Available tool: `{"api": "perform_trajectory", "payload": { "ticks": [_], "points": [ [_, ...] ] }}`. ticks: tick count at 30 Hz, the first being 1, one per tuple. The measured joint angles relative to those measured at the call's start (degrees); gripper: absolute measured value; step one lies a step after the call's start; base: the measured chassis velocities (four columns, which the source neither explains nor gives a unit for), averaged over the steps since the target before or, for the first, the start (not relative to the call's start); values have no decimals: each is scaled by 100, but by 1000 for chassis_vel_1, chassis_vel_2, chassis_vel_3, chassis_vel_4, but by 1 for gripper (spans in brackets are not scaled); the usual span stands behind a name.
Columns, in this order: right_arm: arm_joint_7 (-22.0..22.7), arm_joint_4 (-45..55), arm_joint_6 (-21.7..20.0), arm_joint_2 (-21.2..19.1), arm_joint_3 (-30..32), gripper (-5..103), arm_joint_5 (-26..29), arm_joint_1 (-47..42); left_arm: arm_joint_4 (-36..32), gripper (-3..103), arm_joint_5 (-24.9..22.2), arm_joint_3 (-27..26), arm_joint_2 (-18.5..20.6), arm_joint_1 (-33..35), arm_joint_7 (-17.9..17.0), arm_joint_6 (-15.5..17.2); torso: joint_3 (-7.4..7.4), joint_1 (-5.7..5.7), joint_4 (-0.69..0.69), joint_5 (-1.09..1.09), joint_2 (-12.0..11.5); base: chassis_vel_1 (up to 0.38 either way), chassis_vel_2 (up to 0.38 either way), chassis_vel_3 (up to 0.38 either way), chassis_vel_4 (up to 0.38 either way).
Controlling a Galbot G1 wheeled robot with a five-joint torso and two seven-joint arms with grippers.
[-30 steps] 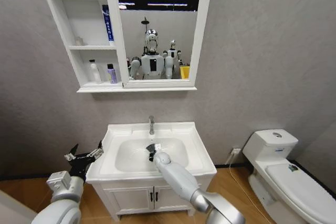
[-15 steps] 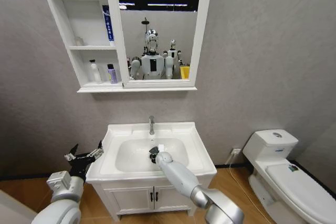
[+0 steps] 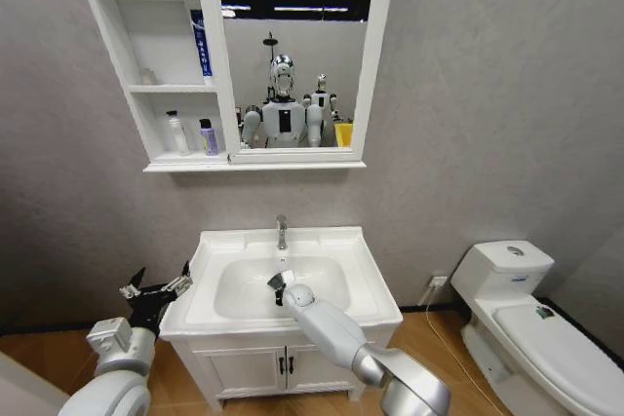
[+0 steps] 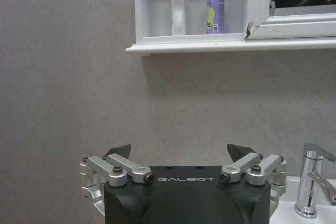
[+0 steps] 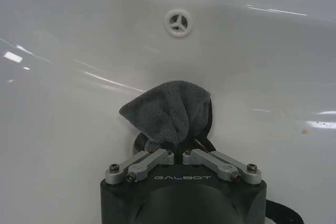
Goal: Move facial cleanser and shampoo from washbasin to cabinet, then wipe washbasin with towel.
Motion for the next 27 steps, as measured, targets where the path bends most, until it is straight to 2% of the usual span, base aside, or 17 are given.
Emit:
{"api": "perform_trajectory", "payload": {
  "ticks": [4, 6, 7, 8, 9, 11, 12, 14, 17, 20, 27],
  "points": [
    [224, -55, -34, 0, 168, 2, -75, 16, 0, 100, 0, 0, 0, 0, 0, 0, 0, -1, 1, 0, 1, 0, 0, 0, 0],
    [605, 209, -237, -8, 168, 2, 69, -36, 0, 100, 0, -1, 0, 0, 0, 0, 1, 1, -4, -3, 0, 0, 0, 0, 0],
    [605, 209, -237, -8, 168, 2, 69, -36, 0, 100, 0, -1, 0, 0, 0, 0, 1, 1, -4, -3, 0, 0, 0, 0, 0],
    [890, 424, -382, -8, 145, 2, 246, -70, -1, 100, 0, 0, 0, 0, 1, 0, 2, 1, -5, -3, 0, 0, 0, 0, 0],
    [890, 424, -382, -8, 145, 2, 246, -70, -1, 100, 0, 0, 0, 0, 1, 0, 2, 1, -5, -3, 0, 0, 0, 0, 0],
    [1313, 739, -527, -9, 112, 2, 419, -123, 0, 100, 0, 0, 0, 0, 0, 0, 2, 1, -3, -3, -1, 0, 0, 0, 0],
    [1313, 739, -527, -9, 112, 2, 419, -123, 0, 100, 0, 0, 0, 0, 0, 0, 2, 1, -3, -3, -1, 0, 0, 0, 0],
    [1652, 1135, -630, -142, 131, 2, 515, -173, 0, 100, 0, 0, 0, 0, 0, 0, 1, 0, 3, -2, 0, 0, 0, 0, 0],
    [1893, 1367, -702, -351, 199, 2, 725, -204, -1, 100, 0, 0, 0, 1, -1, 0, 1, 1, -4, -3, 0, 0, 0, 0, 0],
    [1960, 1537, -707, -484, 228, 2, 899, -230, -1, 100, 0, 0, 0, 0, 0, 0, 1, 1, -5, -3, 0, 0, 0, 0, 0],
    [2173, 1577, -713, -397, 171, 2, 993, -263, 0, 100, 0, 0, 0, 0, 0, 0, 1, 1, 1, -2, 0, 0, 0, 0, 0]
  ]
}}
